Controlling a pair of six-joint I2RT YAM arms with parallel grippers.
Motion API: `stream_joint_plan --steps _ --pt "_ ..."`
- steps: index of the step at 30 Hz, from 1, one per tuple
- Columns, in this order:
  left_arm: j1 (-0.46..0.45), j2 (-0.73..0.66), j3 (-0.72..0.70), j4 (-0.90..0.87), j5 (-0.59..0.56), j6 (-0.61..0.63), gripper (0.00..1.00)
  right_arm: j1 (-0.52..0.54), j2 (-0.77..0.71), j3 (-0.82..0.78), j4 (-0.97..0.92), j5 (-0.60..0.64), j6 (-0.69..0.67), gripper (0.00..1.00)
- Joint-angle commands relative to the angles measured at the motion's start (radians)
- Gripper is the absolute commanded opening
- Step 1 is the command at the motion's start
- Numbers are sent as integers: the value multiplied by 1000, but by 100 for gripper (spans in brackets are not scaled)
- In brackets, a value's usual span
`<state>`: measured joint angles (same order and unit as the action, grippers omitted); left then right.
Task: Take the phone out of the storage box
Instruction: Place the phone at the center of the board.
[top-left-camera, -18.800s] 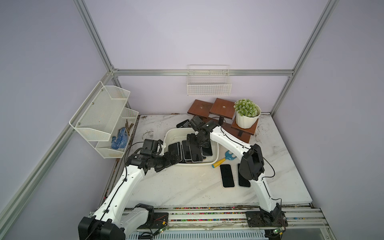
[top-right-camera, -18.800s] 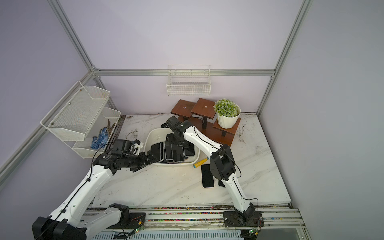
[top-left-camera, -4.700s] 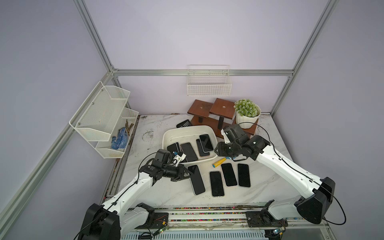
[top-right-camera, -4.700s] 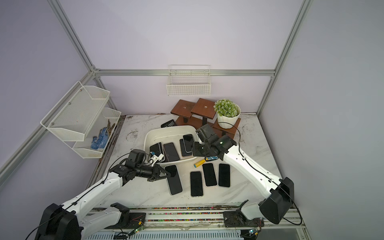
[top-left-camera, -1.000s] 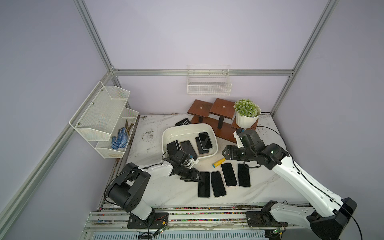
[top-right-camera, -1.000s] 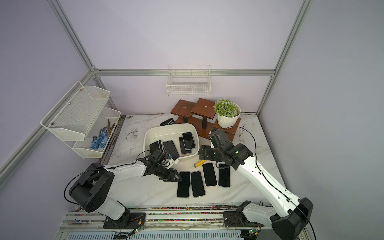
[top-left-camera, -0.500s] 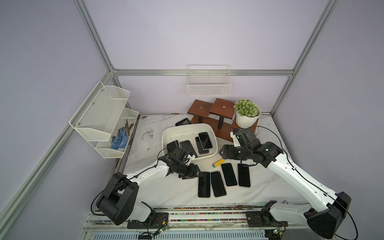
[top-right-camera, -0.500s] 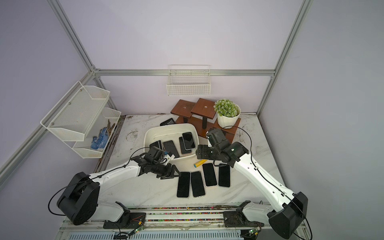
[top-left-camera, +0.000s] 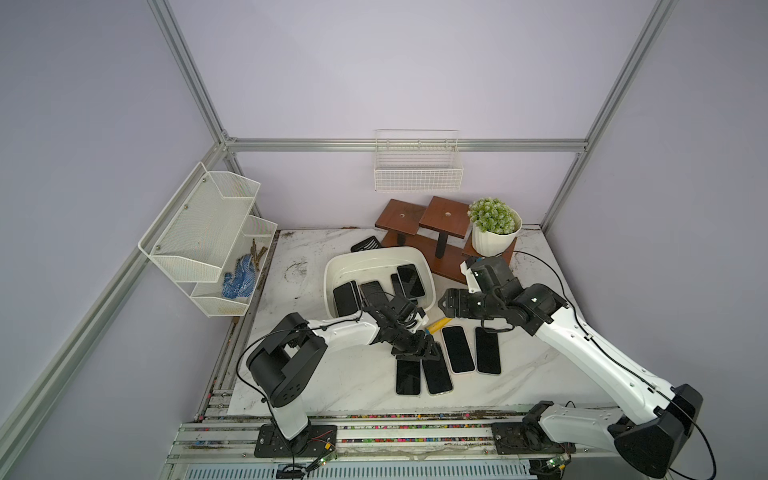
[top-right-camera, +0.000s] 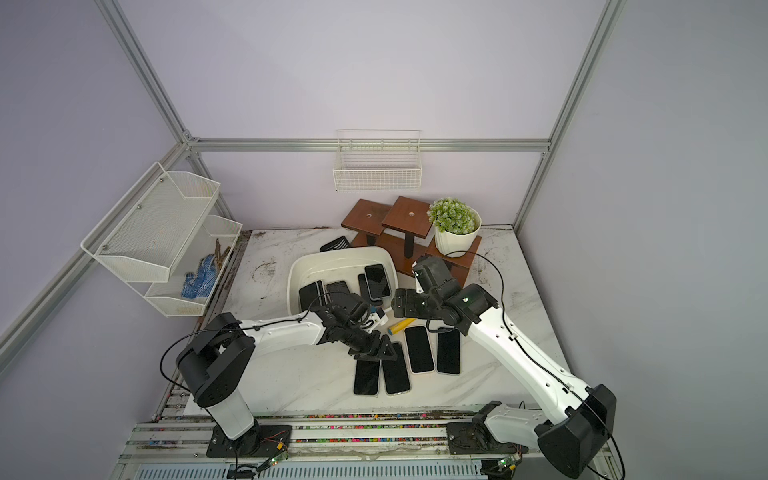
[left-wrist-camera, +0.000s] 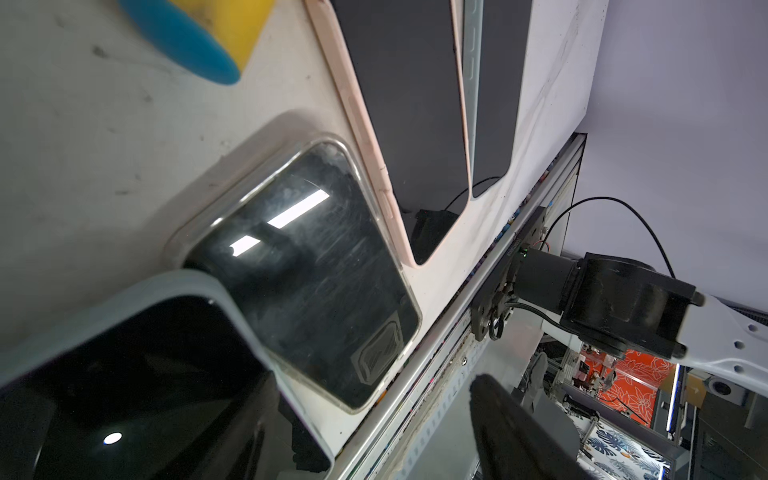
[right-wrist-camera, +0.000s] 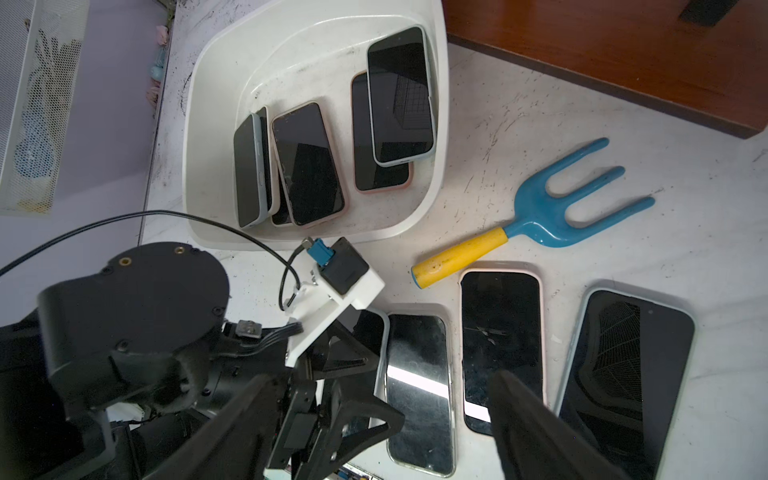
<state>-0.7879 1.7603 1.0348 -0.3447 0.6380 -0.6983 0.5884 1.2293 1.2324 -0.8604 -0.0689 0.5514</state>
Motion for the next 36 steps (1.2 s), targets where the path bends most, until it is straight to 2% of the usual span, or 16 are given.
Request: stream_joint_plan --steps 1,7,14,20,27,36 --pt "-12 15 37 24 -13 -1 77 -12 -28 9 -2 20 -18 85" --pt "-25 48 63 3 -37 8 78 -16 -34 4 -5 20 -18 85" --pt "-27 32 65 -155 -201 48 78 -16 -39 1 -5 18 -16 86" --pt "10 -30 -9 -274 -346 58 79 -16 -39 1 -2 14 -12 86" --pt "51 -105 -85 -256 -338 63 81 -16 -31 1 14 -11 -8 85" --pt "54 -309 38 -224 -289 85 90 -16 -2 26 49 -58 -10 85"
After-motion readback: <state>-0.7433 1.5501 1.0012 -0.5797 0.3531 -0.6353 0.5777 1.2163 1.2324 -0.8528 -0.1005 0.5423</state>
